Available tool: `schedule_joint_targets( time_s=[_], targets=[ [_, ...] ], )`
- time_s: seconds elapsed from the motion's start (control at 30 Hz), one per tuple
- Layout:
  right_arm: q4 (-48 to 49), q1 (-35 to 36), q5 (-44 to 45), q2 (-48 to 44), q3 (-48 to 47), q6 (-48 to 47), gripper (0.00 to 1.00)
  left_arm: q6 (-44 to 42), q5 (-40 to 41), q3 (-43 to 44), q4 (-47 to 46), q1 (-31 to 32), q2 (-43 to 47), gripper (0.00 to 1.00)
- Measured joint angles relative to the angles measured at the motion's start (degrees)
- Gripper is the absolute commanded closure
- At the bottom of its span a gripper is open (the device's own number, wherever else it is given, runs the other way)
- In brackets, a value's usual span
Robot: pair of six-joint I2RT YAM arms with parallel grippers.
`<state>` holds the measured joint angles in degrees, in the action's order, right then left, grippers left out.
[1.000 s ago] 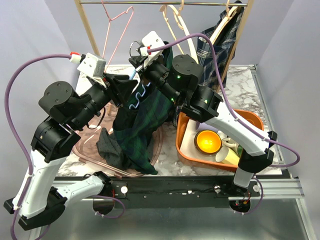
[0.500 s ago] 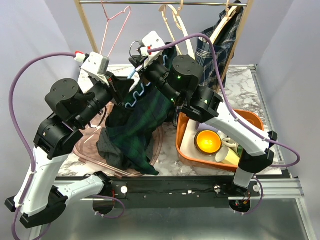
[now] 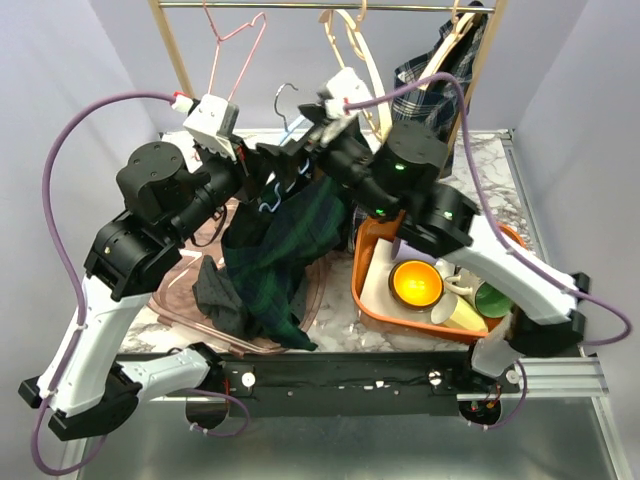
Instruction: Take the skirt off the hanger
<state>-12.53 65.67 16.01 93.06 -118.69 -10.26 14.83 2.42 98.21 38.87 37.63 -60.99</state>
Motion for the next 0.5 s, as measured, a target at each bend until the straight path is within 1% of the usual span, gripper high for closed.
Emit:
schedule_joint_targets(
  time_s=[0.2, 0.3, 0.4, 0.5],
  targets=[
    [2.3, 0.0, -8.2, -13.4, 14.1, 5.6, 0.0, 0.9, 5.2, 2.8, -1.8, 0.0, -1.0, 1.0],
    [3.8, 0.1, -12.0, -17.4, 19.3, 9.5, 0.0, 1.7, 8.8, 2.9, -4.3, 0.0, -0.6, 1.0],
    [4.0, 0.2, -15.1, -18.4, 22.0, 12.3, 0.0, 2.3, 11.8, 2.9, -7.6, 0.1, -0.3, 1.0],
    [3.3, 1.4, -17.1, -16.5, 22.4, 14.3, 0.0, 2.2, 13.9, 4.7, -9.4, 0.1, -0.9, 1.0]
  ],
)
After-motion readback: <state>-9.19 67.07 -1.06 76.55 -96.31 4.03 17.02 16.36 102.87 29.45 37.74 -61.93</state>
